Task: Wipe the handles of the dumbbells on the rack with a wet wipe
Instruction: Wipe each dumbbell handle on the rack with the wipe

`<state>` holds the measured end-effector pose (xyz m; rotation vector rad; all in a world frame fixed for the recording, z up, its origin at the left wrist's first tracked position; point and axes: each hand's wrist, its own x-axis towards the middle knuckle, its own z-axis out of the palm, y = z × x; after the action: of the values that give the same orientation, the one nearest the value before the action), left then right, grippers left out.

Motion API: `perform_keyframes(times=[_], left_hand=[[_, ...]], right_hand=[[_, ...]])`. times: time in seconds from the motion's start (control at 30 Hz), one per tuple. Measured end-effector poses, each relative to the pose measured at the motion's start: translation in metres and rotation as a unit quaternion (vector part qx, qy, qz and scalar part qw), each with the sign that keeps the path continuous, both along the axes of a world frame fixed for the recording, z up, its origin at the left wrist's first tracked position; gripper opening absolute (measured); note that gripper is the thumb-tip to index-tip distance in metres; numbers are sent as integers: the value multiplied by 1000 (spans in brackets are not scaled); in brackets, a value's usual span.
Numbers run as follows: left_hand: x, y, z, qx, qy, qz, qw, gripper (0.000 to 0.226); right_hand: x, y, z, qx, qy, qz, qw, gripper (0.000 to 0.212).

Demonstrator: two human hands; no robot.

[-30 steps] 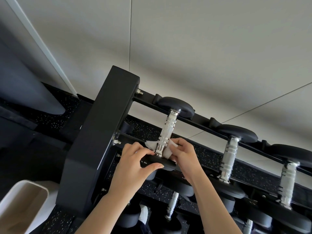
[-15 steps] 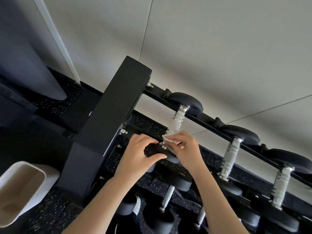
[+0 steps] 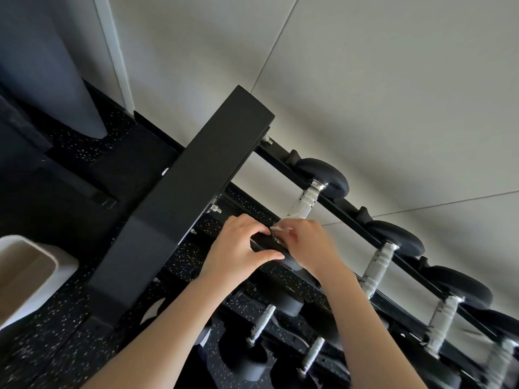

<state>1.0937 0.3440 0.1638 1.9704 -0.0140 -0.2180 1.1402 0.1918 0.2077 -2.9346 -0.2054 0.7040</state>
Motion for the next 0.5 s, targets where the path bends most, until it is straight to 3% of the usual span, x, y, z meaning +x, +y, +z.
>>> perform_keyframes(times=[0.2, 0.5], left_hand=[[2, 1, -1, 4, 3, -12, 1000, 43], [2, 2, -1, 1, 8, -15, 1000, 44]], right_hand=[[14, 10, 9, -101, -66, 35, 992, 34], [53, -1, 6, -69, -205, -57, 975, 32]])
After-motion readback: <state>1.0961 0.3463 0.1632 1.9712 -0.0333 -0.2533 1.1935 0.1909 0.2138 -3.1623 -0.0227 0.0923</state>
